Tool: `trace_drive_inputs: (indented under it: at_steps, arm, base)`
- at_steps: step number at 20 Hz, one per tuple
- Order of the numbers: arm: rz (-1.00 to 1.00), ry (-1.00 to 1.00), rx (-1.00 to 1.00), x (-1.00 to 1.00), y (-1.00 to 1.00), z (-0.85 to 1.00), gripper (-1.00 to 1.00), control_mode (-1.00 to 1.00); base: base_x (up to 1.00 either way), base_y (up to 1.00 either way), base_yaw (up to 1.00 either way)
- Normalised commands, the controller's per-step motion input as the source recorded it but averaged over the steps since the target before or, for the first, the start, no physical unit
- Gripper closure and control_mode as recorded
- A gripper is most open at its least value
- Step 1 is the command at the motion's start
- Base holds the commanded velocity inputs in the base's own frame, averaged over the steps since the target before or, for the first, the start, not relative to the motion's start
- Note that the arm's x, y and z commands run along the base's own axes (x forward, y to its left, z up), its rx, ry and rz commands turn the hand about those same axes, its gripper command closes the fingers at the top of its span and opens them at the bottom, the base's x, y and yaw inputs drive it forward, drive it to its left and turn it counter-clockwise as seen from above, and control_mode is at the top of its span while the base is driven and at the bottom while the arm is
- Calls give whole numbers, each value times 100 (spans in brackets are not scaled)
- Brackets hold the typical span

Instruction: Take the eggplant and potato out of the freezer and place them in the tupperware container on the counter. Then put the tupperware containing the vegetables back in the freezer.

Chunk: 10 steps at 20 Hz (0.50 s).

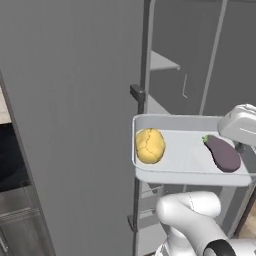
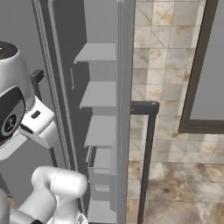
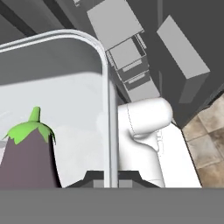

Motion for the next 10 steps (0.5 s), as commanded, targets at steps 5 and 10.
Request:
trace_drive_inputs:
  at_steps: [5,10]
  arm:
    - [0,0,0,0,0,0,100,100]
    - [0,0,0,0,0,0,100,100]
  base:
    - [100,3,0]
    - [98,1,-1]
